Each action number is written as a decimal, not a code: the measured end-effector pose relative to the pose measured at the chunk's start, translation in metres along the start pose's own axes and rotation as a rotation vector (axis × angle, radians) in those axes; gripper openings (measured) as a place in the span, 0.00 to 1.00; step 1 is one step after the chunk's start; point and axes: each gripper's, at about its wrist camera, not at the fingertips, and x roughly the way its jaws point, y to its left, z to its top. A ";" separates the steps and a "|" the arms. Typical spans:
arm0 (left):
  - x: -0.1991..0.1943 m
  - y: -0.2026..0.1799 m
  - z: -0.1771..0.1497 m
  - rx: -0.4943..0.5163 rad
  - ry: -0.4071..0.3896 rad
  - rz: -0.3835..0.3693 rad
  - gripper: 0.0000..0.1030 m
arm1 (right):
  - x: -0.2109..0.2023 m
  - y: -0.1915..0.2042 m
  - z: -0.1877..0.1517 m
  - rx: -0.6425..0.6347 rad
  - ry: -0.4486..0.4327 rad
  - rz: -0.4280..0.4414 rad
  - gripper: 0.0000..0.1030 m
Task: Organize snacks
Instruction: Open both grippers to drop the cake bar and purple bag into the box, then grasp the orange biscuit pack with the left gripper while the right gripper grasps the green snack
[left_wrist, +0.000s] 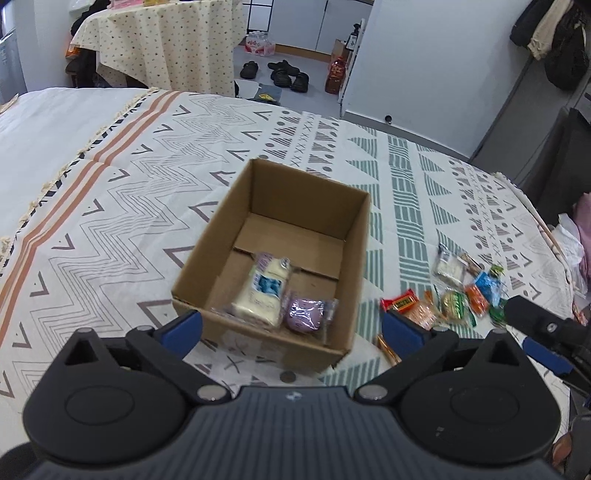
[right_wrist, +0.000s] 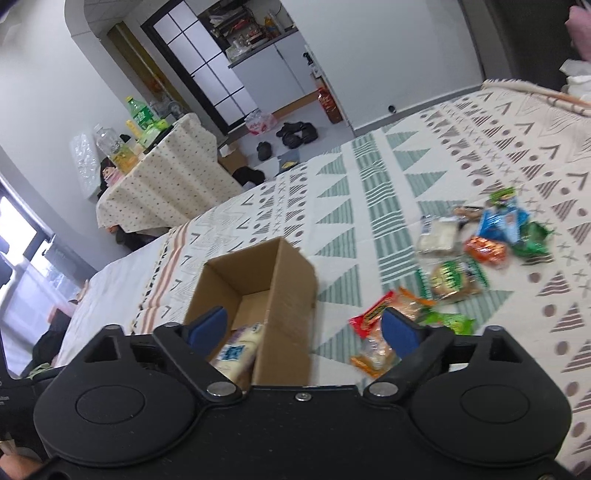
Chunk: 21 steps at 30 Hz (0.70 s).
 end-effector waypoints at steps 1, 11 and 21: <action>-0.001 -0.003 -0.002 0.001 0.002 0.004 1.00 | -0.003 -0.004 0.000 0.003 -0.001 -0.001 0.91; -0.015 -0.033 -0.016 0.029 -0.023 -0.012 1.00 | -0.031 -0.032 0.002 -0.028 -0.037 -0.014 1.00; -0.021 -0.067 -0.027 0.062 -0.032 -0.051 1.00 | -0.053 -0.064 0.001 -0.048 -0.025 -0.006 1.00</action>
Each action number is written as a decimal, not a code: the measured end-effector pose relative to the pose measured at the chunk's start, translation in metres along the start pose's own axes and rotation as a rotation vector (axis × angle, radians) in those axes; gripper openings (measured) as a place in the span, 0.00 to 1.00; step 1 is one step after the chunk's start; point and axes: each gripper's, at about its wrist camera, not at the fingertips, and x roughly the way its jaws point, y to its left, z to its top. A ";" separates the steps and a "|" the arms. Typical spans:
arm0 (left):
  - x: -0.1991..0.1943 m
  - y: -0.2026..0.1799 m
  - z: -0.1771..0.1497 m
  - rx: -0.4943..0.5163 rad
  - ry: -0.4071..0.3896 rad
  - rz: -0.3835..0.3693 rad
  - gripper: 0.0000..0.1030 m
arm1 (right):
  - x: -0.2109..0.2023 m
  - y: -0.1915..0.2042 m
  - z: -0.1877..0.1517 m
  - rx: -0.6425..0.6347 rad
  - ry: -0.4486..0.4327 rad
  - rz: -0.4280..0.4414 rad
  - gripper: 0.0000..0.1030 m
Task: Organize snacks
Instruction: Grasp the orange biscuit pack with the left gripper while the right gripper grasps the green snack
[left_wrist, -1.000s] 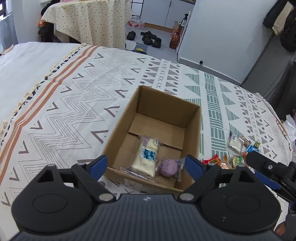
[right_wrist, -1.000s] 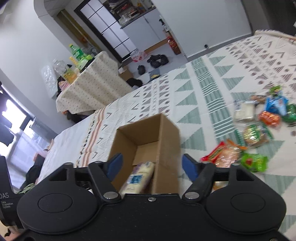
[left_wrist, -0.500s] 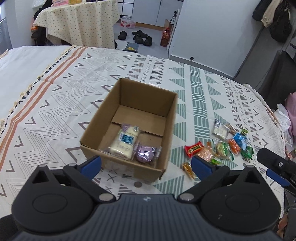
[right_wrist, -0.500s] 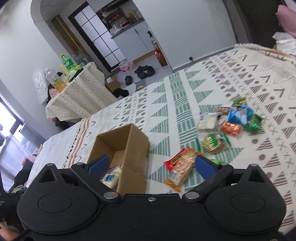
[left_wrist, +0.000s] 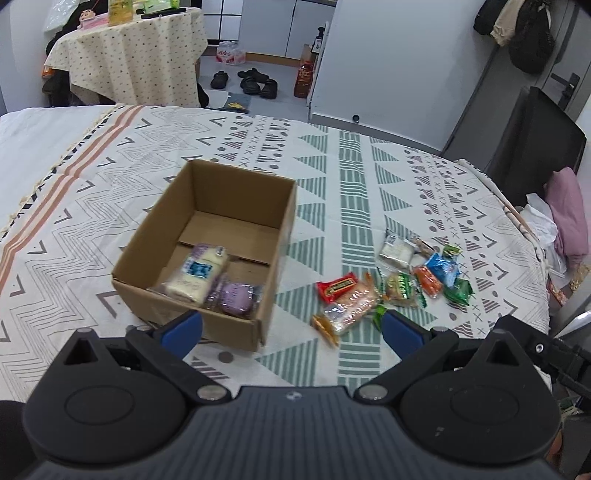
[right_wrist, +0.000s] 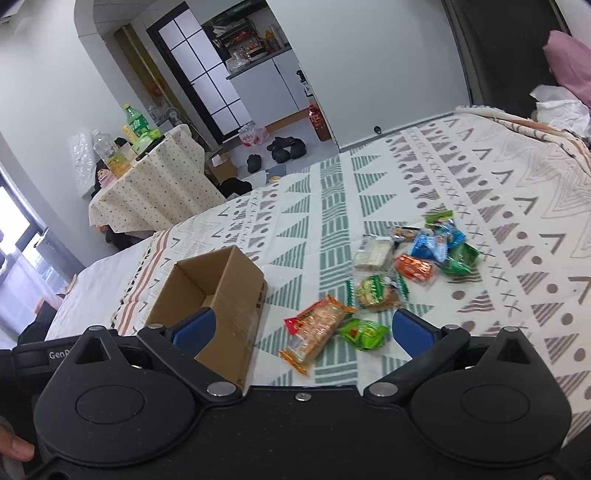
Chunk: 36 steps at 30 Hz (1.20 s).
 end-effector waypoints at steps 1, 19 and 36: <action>0.000 -0.002 -0.001 0.000 0.000 -0.004 1.00 | -0.002 -0.004 0.000 0.002 0.002 0.003 1.00; 0.024 -0.044 -0.014 0.032 0.034 0.024 1.00 | -0.009 -0.069 0.005 -0.027 -0.020 -0.039 1.00; 0.078 -0.075 -0.013 0.066 0.031 0.055 0.94 | 0.048 -0.117 0.012 0.020 0.105 0.003 1.00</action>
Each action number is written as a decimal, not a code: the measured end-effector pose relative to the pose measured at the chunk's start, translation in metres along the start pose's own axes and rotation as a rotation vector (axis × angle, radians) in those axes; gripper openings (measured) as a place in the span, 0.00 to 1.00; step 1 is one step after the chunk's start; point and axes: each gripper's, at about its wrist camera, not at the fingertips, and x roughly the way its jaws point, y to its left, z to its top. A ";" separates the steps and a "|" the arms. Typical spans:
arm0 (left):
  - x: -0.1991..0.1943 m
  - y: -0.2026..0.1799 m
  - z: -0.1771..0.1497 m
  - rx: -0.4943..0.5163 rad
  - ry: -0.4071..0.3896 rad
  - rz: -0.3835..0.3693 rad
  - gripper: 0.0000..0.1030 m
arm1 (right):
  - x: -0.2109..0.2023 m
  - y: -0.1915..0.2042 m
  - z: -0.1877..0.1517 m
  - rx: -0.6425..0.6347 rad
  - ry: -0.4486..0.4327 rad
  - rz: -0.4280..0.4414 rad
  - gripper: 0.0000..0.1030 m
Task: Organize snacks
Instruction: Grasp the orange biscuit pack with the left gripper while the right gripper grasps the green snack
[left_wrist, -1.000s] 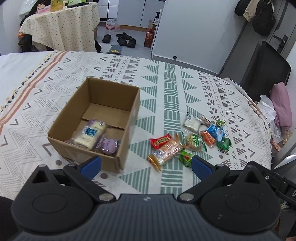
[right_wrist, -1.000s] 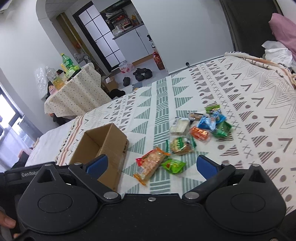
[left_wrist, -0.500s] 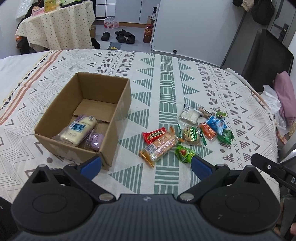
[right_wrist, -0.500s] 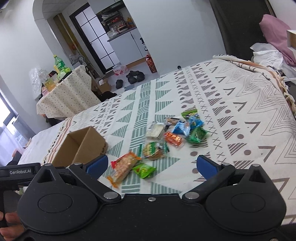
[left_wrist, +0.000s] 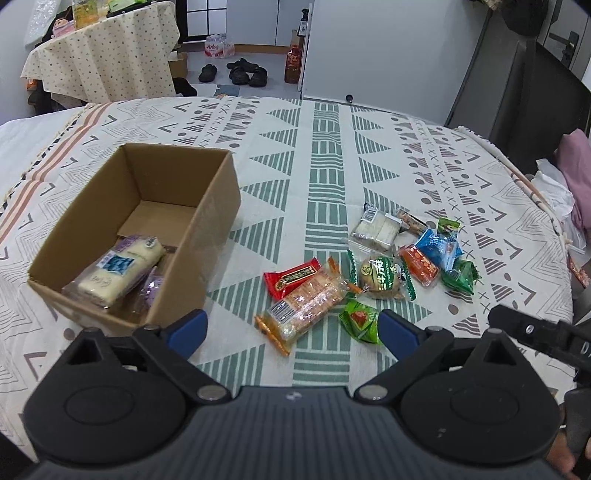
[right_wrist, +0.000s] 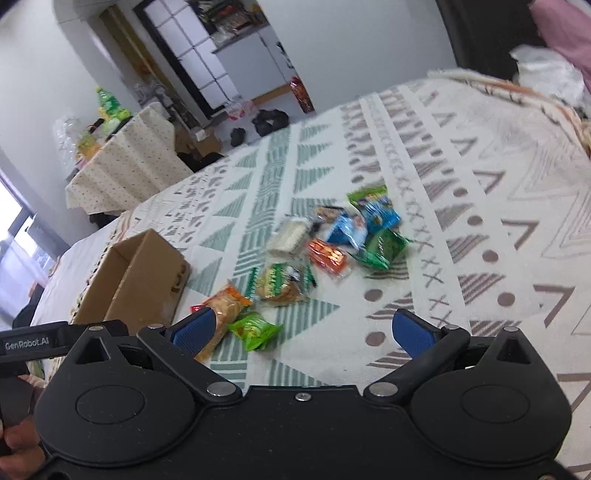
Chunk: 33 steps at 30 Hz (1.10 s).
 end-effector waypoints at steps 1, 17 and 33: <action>0.004 -0.002 0.000 0.004 0.003 -0.001 0.92 | 0.002 -0.003 0.001 0.014 0.002 0.011 1.00; 0.081 -0.024 0.005 0.052 0.089 0.042 0.78 | 0.036 -0.043 0.024 0.125 -0.023 0.015 0.88; 0.129 -0.024 0.010 0.058 0.159 0.092 0.51 | 0.082 -0.064 0.043 0.166 0.011 -0.004 0.78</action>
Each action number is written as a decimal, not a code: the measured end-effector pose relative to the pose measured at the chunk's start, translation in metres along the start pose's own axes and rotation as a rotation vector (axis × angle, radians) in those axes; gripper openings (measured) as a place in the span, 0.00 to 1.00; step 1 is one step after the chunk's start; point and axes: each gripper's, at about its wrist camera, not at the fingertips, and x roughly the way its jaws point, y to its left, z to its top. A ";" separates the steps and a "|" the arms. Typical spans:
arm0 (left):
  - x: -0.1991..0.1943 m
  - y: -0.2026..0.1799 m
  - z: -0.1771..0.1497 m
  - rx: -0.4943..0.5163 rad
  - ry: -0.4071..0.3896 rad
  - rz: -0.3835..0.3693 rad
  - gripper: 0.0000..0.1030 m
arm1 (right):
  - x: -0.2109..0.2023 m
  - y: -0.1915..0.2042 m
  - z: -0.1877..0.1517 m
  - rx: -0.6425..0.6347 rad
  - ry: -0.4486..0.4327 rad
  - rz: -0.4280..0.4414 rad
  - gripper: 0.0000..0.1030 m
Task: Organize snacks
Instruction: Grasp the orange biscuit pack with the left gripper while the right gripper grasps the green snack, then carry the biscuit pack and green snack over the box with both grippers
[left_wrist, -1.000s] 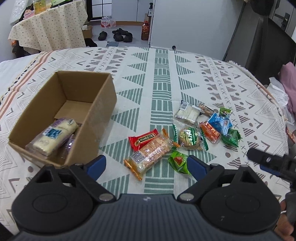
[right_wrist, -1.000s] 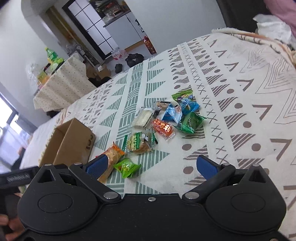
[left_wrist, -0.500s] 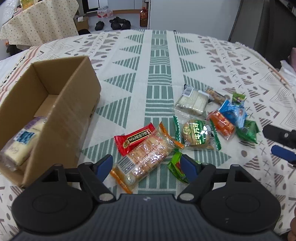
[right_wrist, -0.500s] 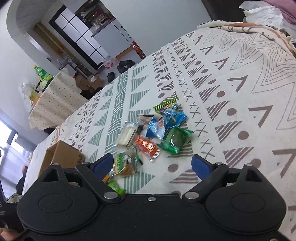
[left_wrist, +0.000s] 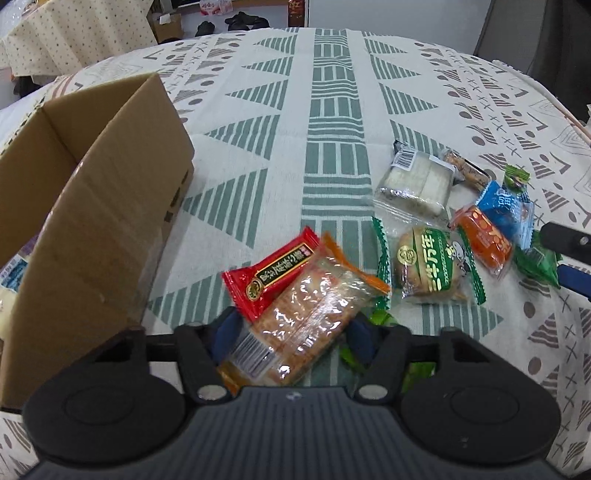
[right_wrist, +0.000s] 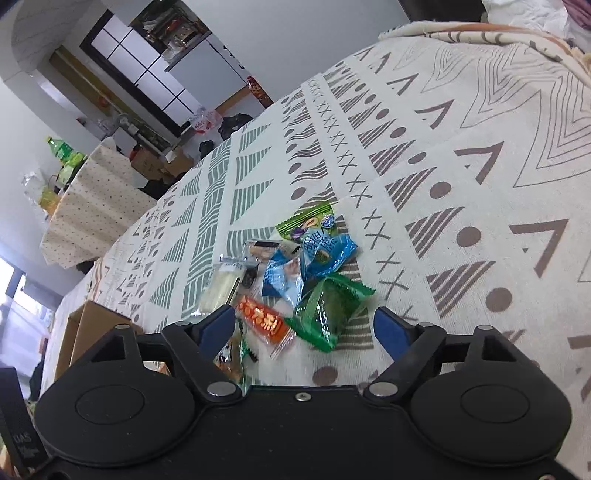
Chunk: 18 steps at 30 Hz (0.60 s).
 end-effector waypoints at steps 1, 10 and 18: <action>0.000 0.000 0.001 0.001 0.001 -0.004 0.44 | 0.003 0.001 0.000 -0.005 0.004 -0.003 0.75; -0.021 0.005 0.012 0.004 -0.042 -0.068 0.33 | 0.013 -0.011 -0.004 0.012 0.043 -0.039 0.29; -0.046 0.024 0.009 -0.021 -0.094 -0.127 0.33 | -0.007 0.003 -0.011 -0.042 0.001 -0.055 0.27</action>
